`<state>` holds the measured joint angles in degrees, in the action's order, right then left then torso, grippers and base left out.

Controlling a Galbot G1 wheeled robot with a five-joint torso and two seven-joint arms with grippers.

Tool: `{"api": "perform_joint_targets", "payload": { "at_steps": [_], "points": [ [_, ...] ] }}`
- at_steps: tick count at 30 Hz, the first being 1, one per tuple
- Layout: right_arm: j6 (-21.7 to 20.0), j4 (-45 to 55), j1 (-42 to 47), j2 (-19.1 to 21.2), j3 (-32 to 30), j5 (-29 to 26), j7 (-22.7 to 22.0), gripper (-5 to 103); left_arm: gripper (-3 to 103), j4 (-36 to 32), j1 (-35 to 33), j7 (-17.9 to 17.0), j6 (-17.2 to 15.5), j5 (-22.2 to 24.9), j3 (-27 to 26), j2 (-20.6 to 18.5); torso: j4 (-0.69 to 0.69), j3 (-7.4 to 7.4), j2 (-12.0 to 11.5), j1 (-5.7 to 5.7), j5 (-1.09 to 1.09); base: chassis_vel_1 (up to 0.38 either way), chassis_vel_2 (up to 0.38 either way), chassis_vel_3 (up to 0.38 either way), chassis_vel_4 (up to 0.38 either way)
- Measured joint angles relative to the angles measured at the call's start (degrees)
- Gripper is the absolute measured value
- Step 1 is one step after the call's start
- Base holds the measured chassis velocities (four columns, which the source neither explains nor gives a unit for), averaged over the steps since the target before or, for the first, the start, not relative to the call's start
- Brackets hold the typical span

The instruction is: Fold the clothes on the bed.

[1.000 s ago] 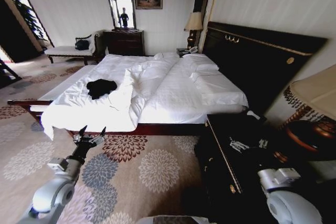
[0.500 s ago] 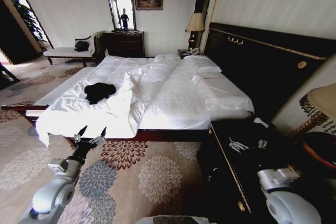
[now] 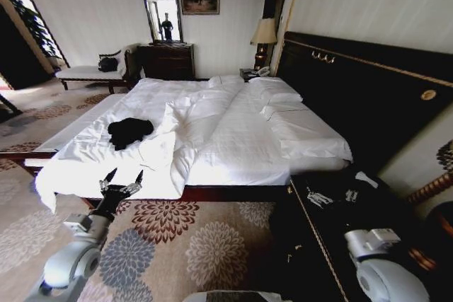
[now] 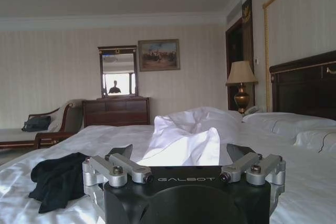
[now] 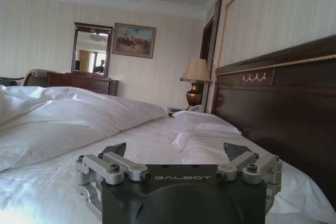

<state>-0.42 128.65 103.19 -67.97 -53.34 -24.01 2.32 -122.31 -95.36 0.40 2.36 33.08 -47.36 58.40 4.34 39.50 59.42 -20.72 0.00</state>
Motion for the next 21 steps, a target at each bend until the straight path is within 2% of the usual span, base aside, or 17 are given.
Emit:
{"api": "perform_joint_targets", "payload": {
  "at_steps": [21],
  "points": [
    [0.6, -0.5, 0.4, -1.5, 1.5, 1.8, -0.2, 100, 100, -0.2, -0.4, 0.0, 0.5, 0.1, -0.2, 0.2, -0.02, 0.0, 0.0, 0.0, 0.01, -0.178, 0.178, 0.181, -0.179]
  ]
}}
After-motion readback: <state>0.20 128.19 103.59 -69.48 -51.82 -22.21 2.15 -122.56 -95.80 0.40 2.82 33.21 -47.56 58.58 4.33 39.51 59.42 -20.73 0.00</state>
